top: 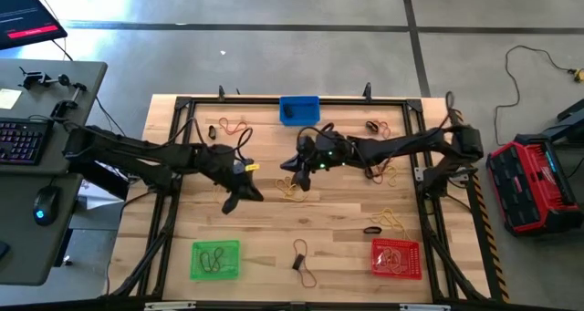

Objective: Sort rubber bands into baskets
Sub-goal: Put the black rubber band into the blue basket

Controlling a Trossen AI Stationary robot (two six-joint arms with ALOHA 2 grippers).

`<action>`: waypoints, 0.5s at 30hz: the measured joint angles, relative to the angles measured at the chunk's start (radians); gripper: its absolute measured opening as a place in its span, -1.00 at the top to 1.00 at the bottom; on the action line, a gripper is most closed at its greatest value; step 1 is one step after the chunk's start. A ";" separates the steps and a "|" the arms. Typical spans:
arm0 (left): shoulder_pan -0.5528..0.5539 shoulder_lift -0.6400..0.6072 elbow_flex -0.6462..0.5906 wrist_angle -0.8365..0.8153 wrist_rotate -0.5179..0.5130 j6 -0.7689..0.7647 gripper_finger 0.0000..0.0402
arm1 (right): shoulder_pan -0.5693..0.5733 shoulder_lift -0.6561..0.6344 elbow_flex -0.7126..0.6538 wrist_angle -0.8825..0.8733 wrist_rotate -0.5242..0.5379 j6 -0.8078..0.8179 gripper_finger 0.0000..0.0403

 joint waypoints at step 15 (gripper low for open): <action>0.084 -0.001 0.000 0.067 0.072 0.054 1.00 | 0.021 -0.098 0.000 -0.176 0.123 -0.001 1.00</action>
